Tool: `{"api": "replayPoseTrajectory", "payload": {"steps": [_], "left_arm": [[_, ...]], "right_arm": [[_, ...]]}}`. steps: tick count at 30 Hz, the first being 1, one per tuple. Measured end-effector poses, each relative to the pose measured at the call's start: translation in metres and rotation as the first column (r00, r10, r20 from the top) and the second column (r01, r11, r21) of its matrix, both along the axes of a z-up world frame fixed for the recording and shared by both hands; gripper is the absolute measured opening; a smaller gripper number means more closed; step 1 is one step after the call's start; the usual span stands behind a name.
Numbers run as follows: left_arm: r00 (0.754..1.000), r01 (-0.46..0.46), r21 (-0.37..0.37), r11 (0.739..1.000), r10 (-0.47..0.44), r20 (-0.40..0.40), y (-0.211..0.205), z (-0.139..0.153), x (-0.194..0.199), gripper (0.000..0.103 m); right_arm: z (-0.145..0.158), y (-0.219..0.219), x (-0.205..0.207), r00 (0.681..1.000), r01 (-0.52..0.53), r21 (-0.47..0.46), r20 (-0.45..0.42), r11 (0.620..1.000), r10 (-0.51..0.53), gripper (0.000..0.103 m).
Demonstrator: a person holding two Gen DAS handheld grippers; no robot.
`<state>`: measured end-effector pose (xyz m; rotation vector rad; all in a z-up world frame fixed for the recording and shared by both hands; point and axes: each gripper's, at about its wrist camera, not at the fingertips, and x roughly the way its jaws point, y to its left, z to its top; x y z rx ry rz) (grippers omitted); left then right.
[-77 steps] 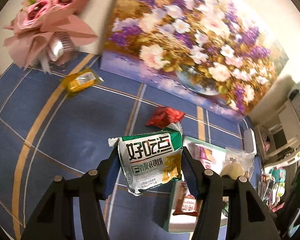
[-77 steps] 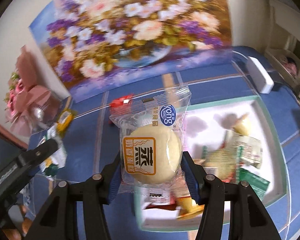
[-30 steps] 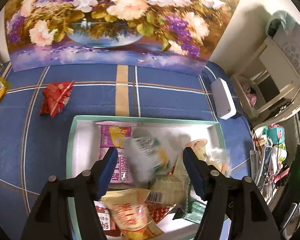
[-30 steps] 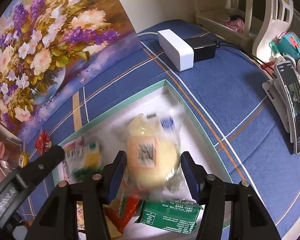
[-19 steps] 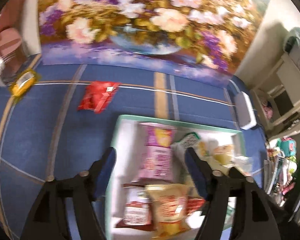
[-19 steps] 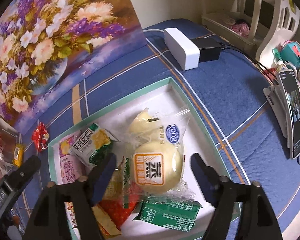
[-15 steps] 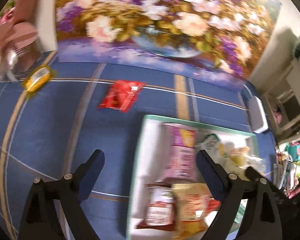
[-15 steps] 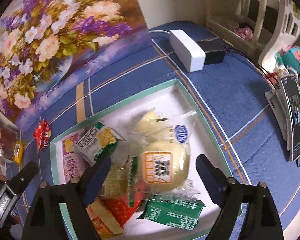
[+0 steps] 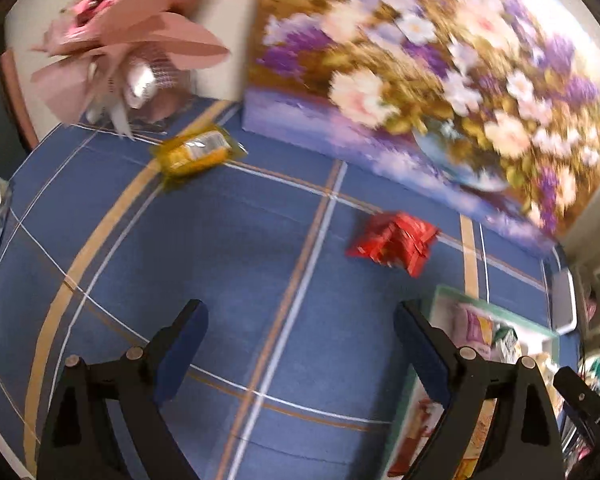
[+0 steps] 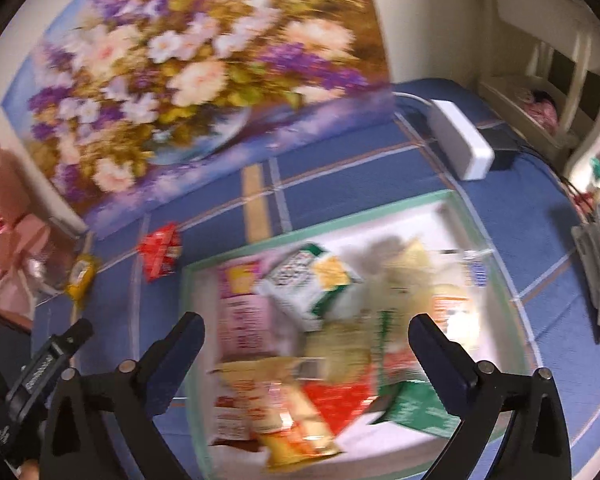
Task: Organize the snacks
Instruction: 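Move the left tool to the yellow cake packet while the right tool moves to the red packet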
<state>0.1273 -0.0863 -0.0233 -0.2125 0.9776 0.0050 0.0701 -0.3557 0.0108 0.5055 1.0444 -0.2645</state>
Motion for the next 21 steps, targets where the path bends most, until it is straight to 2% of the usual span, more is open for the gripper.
{"api": "replayPoseTrajectory", "payload": {"steps": [4, 8, 12, 14, 18, 21], "left_arm": [[0.997, -0.031, 0.011, 0.999, 0.030, 0.071, 0.019, 0.005, -0.005, 0.094], [0.994, -0.065, 0.008, 0.998, 0.064, 0.090, 0.038, 0.007, -0.007, 0.095], [0.992, -0.075, 0.024, 0.997, 0.072, 0.108, 0.055, 0.010, -0.009, 0.095], [0.993, -0.076, 0.014, 0.997, 0.075, 0.096, 0.065, 0.010, -0.009, 0.095], [0.995, -0.085, -0.076, 0.993, 0.089, 0.051, 0.086, 0.009, -0.009, 0.095], [0.995, -0.087, -0.071, 0.994, 0.090, 0.047, 0.094, 0.010, -0.011, 0.095]], "right_arm": [[0.008, 0.023, 0.007, 0.997, -0.047, 0.017, 0.055, 0.999, 0.046, 0.103], [0.012, 0.051, 0.015, 0.990, -0.106, 0.039, 0.099, 0.994, 0.102, 0.103], [0.017, 0.080, 0.020, 0.979, -0.169, 0.010, 0.121, 0.986, 0.166, 0.103], [0.018, 0.095, 0.024, 0.972, -0.196, 0.011, 0.131, 0.981, 0.193, 0.103], [0.015, 0.115, 0.030, 0.966, -0.237, 0.015, 0.111, 0.971, 0.234, 0.103], [0.012, 0.131, 0.034, 0.959, -0.267, 0.039, 0.107, 0.963, 0.262, 0.103]]}}
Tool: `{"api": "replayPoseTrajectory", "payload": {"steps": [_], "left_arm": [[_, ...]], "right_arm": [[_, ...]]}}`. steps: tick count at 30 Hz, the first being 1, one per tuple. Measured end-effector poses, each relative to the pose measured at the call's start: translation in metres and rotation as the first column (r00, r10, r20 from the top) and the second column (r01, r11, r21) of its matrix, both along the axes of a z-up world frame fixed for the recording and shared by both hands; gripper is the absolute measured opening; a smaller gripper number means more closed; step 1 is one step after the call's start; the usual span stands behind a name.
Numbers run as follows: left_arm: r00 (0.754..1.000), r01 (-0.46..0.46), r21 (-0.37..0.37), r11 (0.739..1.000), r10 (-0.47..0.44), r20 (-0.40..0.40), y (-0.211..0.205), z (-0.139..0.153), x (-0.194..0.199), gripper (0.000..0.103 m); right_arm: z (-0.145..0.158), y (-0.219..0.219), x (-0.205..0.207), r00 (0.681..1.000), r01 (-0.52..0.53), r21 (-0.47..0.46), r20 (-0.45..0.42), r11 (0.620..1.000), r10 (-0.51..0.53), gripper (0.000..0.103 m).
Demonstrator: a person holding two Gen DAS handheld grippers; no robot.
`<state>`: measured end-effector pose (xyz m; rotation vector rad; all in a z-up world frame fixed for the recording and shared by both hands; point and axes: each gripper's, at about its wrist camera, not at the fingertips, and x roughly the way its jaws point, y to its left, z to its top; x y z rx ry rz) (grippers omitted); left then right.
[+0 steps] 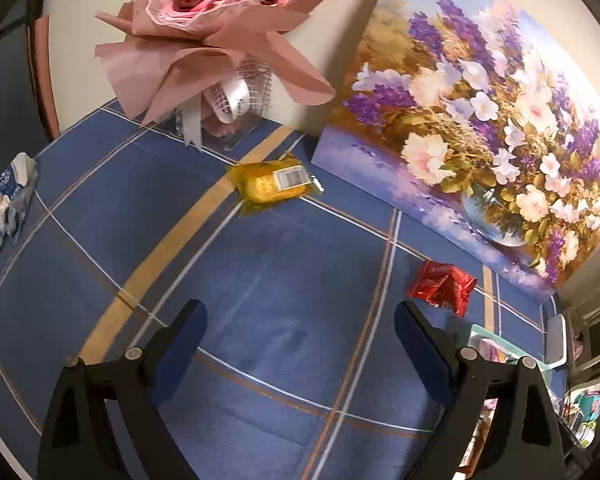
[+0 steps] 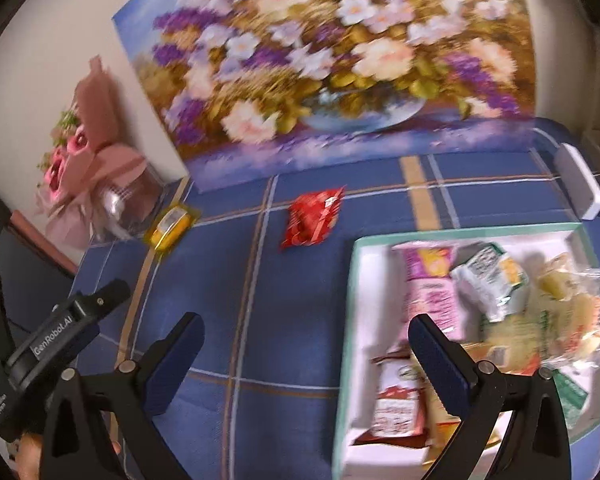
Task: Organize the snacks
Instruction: 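Move the left tool to the yellow cake packet while the right tool moves to the red packet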
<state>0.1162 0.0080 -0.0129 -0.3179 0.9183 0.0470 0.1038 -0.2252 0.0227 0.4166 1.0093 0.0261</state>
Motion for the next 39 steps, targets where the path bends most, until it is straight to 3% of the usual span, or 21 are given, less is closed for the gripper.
{"api": "replayPoseTrajectory", "payload": {"steps": [5, 9, 16, 20, 23, 28, 32, 35, 39], "left_arm": [[1.000, -0.009, 0.008, 1.000, 0.009, 0.003, 0.013, 0.003, -0.003, 0.095], [0.999, -0.039, 0.071, 0.997, 0.038, 0.014, 0.023, 0.003, -0.005, 0.095], [0.997, -0.071, 0.073, 0.995, 0.068, 0.033, 0.032, 0.004, -0.005, 0.095], [0.999, -0.051, 0.035, 0.998, 0.050, 0.020, 0.033, 0.005, 0.004, 0.095], [1.000, 0.023, 0.007, 1.000, -0.023, 0.012, 0.031, 0.009, 0.022, 0.095], [0.989, 0.144, 0.041, 0.989, -0.143, -0.025, 0.025, 0.020, 0.062, 0.095], [0.962, 0.271, 0.150, 0.951, -0.263, -0.072, 0.014, 0.026, 0.095, 0.095], [0.946, 0.319, 0.193, 0.928, -0.300, -0.121, 0.013, 0.024, 0.117, 0.095], [0.921, 0.370, 0.168, 0.914, -0.336, -0.199, 0.014, 0.013, 0.143, 0.093]], "right_arm": [[-0.004, 0.023, 0.006, 0.999, -0.046, 0.026, -0.011, 0.999, 0.046, 0.103], [-0.002, 0.032, 0.008, 0.998, -0.060, 0.038, 0.022, 0.997, 0.059, 0.103], [-0.006, 0.024, 0.011, 0.999, -0.020, 0.002, 0.031, 1.000, 0.020, 0.103], [-0.009, 0.014, 0.017, 1.000, 0.003, 0.015, 0.022, 1.000, -0.003, 0.103], [-0.007, 0.004, 0.026, 1.000, 0.017, 0.023, 0.017, 1.000, -0.018, 0.103], [0.004, -0.013, 0.057, 1.000, 0.015, 0.018, -0.010, 1.000, -0.015, 0.103], [0.014, -0.020, 0.087, 0.999, -0.015, -0.018, -0.048, 1.000, 0.014, 0.103], [0.007, -0.027, 0.110, 0.991, -0.021, 0.052, -0.132, 0.998, 0.028, 0.103], [-0.005, -0.030, 0.141, 0.976, -0.025, 0.057, -0.213, 0.998, 0.036, 0.103]]}}
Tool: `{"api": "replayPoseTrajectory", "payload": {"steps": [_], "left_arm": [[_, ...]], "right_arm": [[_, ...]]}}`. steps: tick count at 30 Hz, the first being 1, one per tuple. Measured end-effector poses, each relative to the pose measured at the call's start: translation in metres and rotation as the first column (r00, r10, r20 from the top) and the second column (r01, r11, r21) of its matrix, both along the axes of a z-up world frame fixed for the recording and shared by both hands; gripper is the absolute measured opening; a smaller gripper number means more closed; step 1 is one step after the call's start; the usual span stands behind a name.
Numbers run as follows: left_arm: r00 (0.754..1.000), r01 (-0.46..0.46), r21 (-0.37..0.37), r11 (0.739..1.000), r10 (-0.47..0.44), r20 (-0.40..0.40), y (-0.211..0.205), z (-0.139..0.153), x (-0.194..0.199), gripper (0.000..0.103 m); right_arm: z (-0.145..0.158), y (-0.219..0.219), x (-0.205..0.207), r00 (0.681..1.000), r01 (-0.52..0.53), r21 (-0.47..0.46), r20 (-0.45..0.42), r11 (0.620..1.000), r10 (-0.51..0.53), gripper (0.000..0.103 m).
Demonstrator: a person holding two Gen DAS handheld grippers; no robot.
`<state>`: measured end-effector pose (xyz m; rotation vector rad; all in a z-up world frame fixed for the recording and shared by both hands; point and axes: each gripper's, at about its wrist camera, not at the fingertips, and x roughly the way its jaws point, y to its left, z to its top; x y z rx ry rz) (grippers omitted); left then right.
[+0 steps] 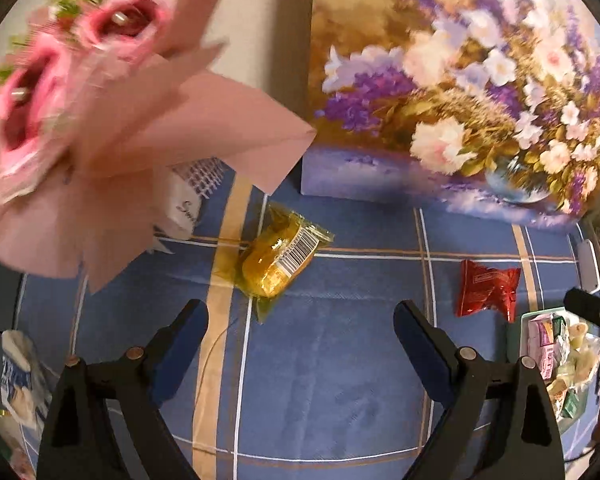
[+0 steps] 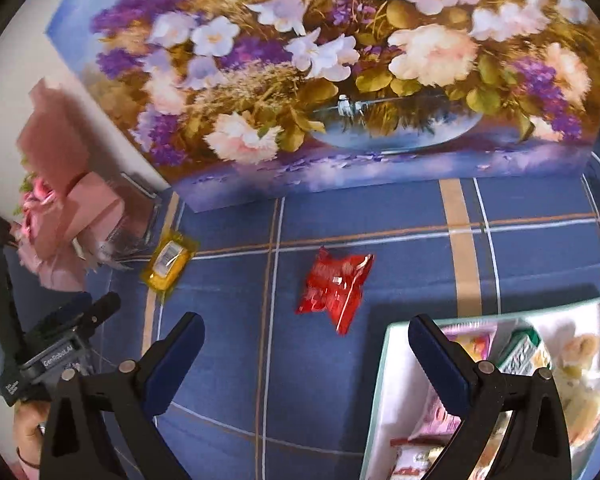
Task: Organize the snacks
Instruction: 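Move the left tool to the yellow cake packet while the right tool moves to the red packet, then grasp the yellow cake packet with the left tool while the right tool grasps the red packet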
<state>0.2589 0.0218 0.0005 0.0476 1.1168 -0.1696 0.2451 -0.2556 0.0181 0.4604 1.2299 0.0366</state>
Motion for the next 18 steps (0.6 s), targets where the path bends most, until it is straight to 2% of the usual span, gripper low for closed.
{"api": "replayPoseTrajectory", "payload": {"steps": [4, 7, 10, 14, 18], "left_arm": [[0.998, 0.035, 0.092, 0.995, -0.030, -0.054, -0.006, -0.021, 0.020, 0.086], [0.994, 0.037, 0.090, 0.995, -0.027, -0.108, -0.004, -0.037, 0.034, 0.083], [0.994, 0.042, 0.125, 0.991, -0.029, -0.103, -0.005, -0.045, 0.047, 0.082], [0.994, 0.068, 0.162, 0.984, -0.053, -0.101, -0.011, -0.053, 0.062, 0.081], [0.992, 0.074, 0.184, 0.980, -0.054, -0.110, -0.014, -0.067, 0.072, 0.074]], "right_arm": [[-0.024, -0.005, 0.023, 0.995, 0.022, 0.020, -0.099, 1.000, -0.020, 0.103], [-0.044, -0.008, 0.035, 0.986, 0.035, -0.007, -0.163, 0.999, -0.036, 0.103], [-0.067, -0.014, 0.042, 0.971, 0.077, 0.009, -0.227, 0.997, -0.073, 0.103], [-0.088, -0.012, 0.050, 0.961, 0.073, -0.008, -0.266, 0.997, -0.072, 0.100], [-0.103, 0.000, 0.056, 0.955, 0.041, -0.011, -0.293, 0.999, -0.043, 0.090]]}}
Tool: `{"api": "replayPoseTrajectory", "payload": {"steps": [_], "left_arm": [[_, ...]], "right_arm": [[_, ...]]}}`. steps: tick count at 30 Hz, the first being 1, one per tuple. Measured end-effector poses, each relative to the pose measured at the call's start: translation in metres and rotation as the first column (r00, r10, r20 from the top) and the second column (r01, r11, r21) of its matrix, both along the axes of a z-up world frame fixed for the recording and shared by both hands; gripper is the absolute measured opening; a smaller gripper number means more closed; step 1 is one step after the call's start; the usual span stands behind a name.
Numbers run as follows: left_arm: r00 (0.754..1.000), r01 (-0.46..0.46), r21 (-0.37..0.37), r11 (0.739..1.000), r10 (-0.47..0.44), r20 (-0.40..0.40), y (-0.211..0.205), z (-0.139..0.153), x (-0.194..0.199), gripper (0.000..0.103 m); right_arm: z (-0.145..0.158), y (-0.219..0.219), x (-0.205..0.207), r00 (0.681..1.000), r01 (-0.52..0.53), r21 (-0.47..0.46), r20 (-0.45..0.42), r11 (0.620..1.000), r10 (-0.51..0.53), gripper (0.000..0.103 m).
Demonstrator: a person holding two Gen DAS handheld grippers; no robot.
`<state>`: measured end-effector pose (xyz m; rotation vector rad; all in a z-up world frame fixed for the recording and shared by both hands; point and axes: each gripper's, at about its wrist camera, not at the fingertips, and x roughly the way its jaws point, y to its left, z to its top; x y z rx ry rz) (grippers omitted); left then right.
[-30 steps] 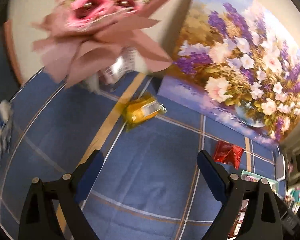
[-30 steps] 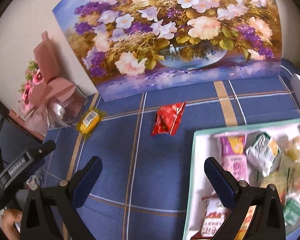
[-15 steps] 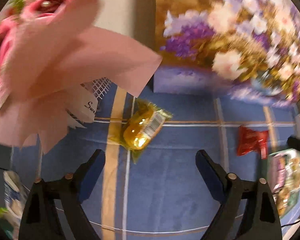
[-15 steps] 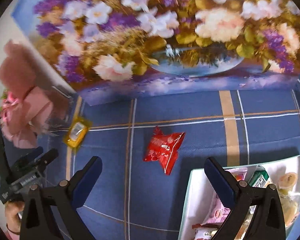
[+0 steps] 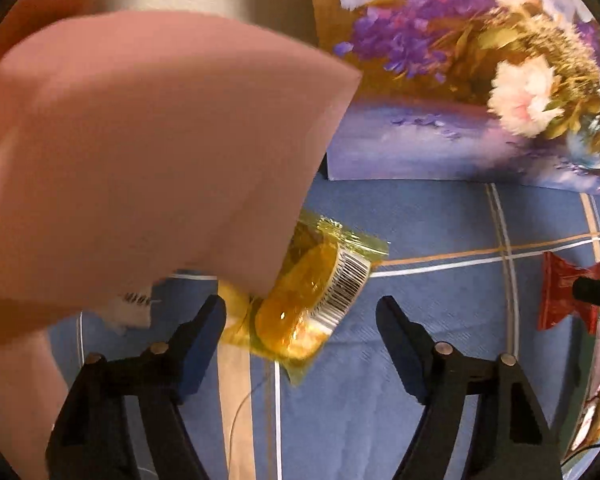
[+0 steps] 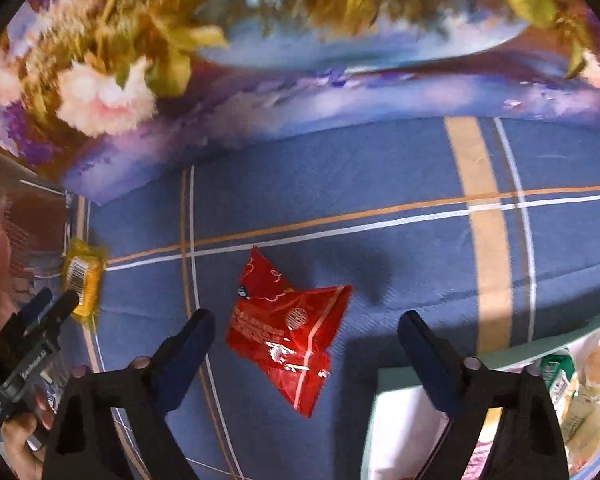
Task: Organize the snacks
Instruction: 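Grasp the yellow cake packet with the left tool while the right tool grasps the red packet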
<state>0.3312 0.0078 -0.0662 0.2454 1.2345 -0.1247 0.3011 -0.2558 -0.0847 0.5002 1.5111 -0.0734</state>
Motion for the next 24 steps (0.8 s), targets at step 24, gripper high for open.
{"api": "replayPoseTrajectory", "payload": {"steps": [24], "left_arm": [[1.000, -0.021, -0.058, 0.998, 0.021, -0.007, -0.008, 0.009, -0.024, 0.040]], "right_arm": [[0.037, 0.008, -0.031, 0.995, -0.077, -0.007, 0.064, 0.997, 0.077, 0.050]]}}
